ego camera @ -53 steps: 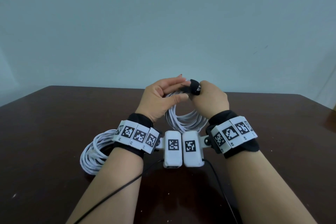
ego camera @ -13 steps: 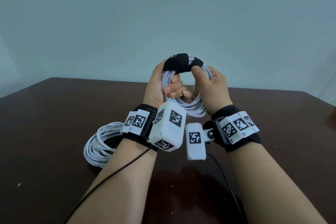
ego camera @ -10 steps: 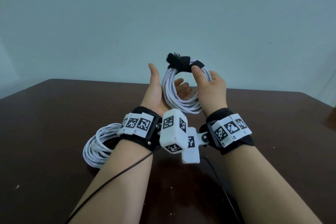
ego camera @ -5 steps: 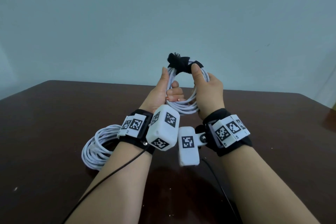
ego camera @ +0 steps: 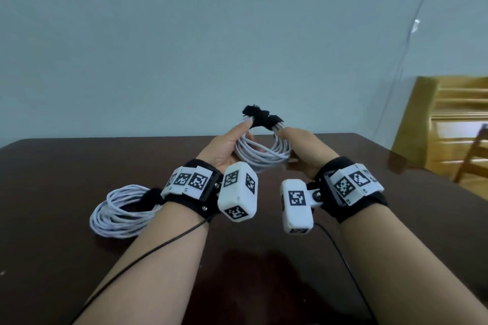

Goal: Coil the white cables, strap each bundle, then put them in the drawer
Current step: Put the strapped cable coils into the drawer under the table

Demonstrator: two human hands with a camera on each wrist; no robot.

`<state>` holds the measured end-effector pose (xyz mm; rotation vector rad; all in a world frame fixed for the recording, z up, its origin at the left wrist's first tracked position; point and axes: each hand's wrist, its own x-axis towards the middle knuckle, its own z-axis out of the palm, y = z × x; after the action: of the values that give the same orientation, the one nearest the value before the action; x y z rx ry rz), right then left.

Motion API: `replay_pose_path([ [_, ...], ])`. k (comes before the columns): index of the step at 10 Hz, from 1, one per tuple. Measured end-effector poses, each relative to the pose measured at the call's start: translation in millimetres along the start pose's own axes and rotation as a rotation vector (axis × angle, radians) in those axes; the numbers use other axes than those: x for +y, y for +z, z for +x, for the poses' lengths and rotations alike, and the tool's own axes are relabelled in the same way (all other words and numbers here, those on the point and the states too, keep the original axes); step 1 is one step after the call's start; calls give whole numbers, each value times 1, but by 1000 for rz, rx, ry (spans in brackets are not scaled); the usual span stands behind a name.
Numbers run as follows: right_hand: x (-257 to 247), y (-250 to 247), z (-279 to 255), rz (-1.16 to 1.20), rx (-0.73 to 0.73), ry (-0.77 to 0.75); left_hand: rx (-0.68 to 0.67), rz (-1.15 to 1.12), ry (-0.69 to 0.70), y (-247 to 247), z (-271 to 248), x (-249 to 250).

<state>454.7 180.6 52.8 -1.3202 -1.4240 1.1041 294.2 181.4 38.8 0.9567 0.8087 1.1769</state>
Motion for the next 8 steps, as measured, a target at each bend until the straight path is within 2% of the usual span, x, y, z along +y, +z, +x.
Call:
replay_pose_path([
  [2, 21, -99, -87, -118, 199, 24, -288, 166, -224, 94, -24, -38],
  [4, 67, -202, -175, -208, 339, 146, -517, 350, -438, 200, -49, -104],
  [5, 90, -238, -210, -336, 364, 228, -579, 371, -539, 236, -51, -144],
  [6, 121, -270, -238, -356, 421, 342, -575, 350, -671, 265, -61, -187],
  [8, 199, -302, -255, -437, 275, 527, -538, 475, -741, 283, -61, -265],
])
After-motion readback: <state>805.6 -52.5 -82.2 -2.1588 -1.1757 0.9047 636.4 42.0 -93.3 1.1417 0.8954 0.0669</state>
